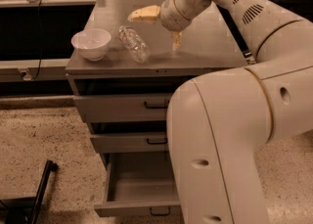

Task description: Pick water bottle from bottom drawer and place on counter

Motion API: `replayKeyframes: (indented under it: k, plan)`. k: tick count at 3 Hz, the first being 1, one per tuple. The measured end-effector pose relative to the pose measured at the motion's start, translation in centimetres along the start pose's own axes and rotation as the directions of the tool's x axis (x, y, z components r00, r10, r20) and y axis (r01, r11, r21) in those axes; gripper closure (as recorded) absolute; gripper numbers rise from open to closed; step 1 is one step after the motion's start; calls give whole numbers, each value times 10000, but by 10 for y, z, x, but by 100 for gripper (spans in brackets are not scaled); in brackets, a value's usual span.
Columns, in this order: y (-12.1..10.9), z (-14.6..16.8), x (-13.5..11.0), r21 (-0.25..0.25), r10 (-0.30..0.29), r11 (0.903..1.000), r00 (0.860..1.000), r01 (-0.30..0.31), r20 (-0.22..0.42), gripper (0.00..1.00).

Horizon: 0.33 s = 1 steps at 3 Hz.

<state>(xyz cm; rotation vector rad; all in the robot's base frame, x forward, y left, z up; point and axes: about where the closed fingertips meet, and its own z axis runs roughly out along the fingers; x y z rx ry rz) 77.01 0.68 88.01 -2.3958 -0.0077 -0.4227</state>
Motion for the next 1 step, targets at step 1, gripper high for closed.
replayKeyframes:
  k: [1]
  plan:
    - [-17,-32,9,514,4,9987,9997,8,-234,0]
